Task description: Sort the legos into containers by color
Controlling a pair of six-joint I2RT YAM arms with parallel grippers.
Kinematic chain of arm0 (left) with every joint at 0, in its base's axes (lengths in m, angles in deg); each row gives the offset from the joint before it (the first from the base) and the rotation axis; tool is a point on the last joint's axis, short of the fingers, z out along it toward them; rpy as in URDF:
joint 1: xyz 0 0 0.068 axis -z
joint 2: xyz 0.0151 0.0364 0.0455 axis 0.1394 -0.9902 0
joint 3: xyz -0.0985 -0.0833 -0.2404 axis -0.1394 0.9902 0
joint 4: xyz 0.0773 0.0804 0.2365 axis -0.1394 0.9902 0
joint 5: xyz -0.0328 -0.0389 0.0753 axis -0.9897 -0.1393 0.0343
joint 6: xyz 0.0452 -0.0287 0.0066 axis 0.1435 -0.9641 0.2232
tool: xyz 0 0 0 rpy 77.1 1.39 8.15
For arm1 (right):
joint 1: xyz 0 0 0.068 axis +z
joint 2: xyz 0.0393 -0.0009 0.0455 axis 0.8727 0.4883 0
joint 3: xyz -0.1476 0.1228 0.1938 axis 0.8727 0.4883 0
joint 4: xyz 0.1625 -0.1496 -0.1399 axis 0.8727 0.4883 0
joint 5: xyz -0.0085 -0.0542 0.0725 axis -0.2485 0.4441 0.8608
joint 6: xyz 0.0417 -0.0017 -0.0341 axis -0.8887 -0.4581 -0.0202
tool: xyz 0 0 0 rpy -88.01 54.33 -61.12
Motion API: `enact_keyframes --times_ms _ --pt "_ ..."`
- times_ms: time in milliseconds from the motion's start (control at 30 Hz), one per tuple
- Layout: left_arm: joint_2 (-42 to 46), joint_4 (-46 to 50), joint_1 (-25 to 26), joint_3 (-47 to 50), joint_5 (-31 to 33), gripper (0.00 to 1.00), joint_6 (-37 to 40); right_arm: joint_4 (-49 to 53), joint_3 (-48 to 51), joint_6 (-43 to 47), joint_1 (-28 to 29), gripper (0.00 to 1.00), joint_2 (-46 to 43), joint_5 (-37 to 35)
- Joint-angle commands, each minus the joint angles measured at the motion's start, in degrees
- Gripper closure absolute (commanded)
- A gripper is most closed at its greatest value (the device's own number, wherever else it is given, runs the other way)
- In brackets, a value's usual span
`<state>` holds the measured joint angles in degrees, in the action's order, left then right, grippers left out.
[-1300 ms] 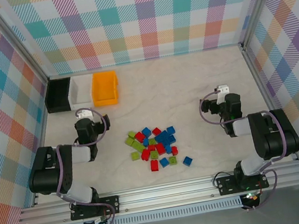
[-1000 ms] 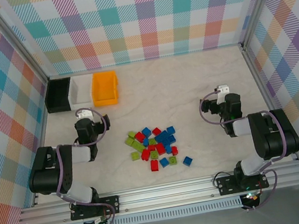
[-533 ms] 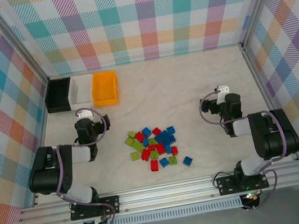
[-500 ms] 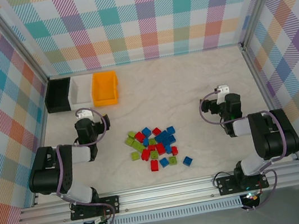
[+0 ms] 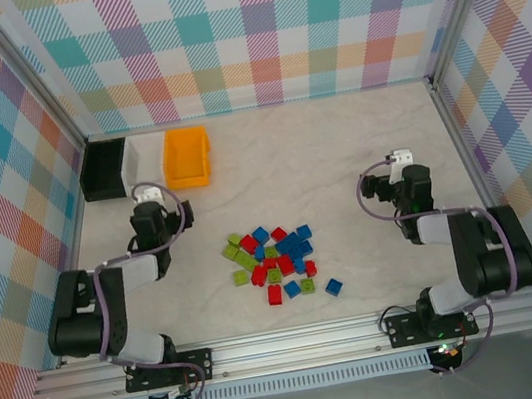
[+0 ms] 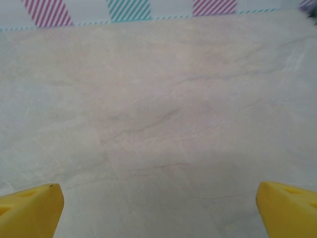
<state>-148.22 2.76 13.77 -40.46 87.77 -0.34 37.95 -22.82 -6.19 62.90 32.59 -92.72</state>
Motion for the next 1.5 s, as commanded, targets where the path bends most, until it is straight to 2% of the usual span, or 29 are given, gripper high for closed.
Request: enact_keyframes --times_ms 0,67,133,200,233,300,333,367,400,500,567,633,667,700,733,767,833,867,900,933,967,1000,1167,1333,1467 --pt "9.02 9.42 1.74 -4.29 3.11 0.00 -2.09 9.36 -3.39 -1.06 3.55 0.00 -6.74 -9.28" --pt "12.67 7.89 1.85 -4.33 2.51 0.00 -7.00 16.88 -7.10 -1.42 6.87 0.00 -8.41 -17.25" --pt "13.54 9.72 1.59 -6.76 6.56 0.00 -17.75 20.90 -10.12 0.26 9.72 0.00 -7.50 -24.35" --pt "13.18 22.63 0.70 -13.04 9.01 0.00 -29.25 21.30 -10.89 -7.45 9.45 0.00 -7.44 -26.77" --pt "12.31 31.04 0.31 -17.97 9.61 0.00 -32.75 21.18 -10.20 -14.33 8.70 0.00 -8.77 -25.89" --pt "9.69 39.27 0.18 -25.27 7.56 0.00 -32.35 23.22 -7.53 -31.82 5.87 0.00 -12.84 -20.11" --pt "8.02 41.75 0.13 -28.03 6.11 0.00 -32.42 19.60 -5.01 -37.91 2.69 0.00 -13.38 -11.80" --pt "6.53 42.69 -0.09 -30.08 2.78 0.00 -31.97 14.31 -3.36 -39.78 0.12 0.00 -12.16 -4.78" --pt "5.36 43.14 -0.04 -31.41 0.15 0.00 -31.99 14.58 -4.58 -39.04 -0.38 0.00 -10.79 -1.39" --pt "3.38 40.74 -0.03 -32.68 -8.14 0.00 -33.95 29.62 -13.75 -33.18 0.10 0.00 -7.32 4.94" --pt "3.46 36.84 0.04 -31.29 -10.37 0.00 -36.03 30.36 -14.56 -30.23 0.24 0.00 -7.55 7.74" --pt "4.88 35.32 1.26 -30.30 -6.66 0.00 -36.82 31.77 -15.17 -28.50 0.64 0.00 -8.49 6.69" --pt "6.18 35.35 2.79 -29.88 -1.85 0.00 -35.61 34.77 -16.70 -27.27 1.53 0.00 -8.41 3.27" --pt "8.01 34.02 5.67 -28.62 5.63 0.00 -33.04 39.75 -19.27 -25.17 2.86 0.00 -7.52 -0.96" --pt "9.98 30.72 8.91 -26.12 13.03 0.00 -30.35 44.36 -21.97 -23.18 3.87 0.00 -6.06 -4.84" --pt "11.51 26.59 10.99 -23.26 17.08 0.00 -29.20 48.01 -24.46 -22.36 4.42 0.00 -4.58 -7.13" --pt "11.63 24.79 10.43 -21.01 16.32 0.00 -34.70 50.85 -26.48 -20.79 4.61 0.00 -2.67 -7.52" --pt "9.95 27.53 9.41 -22.30 14.42 0.00 -38.34 51.96 -27.26 -20.11 4.68 0.00 -2.03 -6.93" --pt "7.74 30.03 8.65 -24.45 10.27 0.00 -38.68 52.49 -27.69 -19.39 4.74 0.00 -1.57 -6.01" --pt "4.93 30.69 8.59 -26.80 4.90 0.07 -35.77 52.91 -28.01 -19.04 4.81 0.00 -1.07 -5.02" --pt "2.41 31.07 9.43 -29.31 1.61 0.20 -33.10 53.45 -28.31 -18.81 4.89 0.00 -0.61 -3.85" --pt "0.45 31.70 10.62 -31.12 1.45 0.25 -32.30 53.77 -28.58 -18.47 4.90 0.01 -0.16 -2.72" --pt "-13.64 38.54 15.69 -46.00 6.22 0.25 -28.08 55.24 -29.22 -19.37 5.16 0.01 1.88 0.63" --pt "-26.77 49.56 15.69 -59.25 14.45 0.25 -26.46 53.86 -27.75 -19.94 5.69 0.00 1.66 4.08" --pt "-34.52 55.31 14.84 -67.18 15.19 0.26 -25.70 53.85 -27.23 -19.31 6.30 0.00 1.00 4.60"
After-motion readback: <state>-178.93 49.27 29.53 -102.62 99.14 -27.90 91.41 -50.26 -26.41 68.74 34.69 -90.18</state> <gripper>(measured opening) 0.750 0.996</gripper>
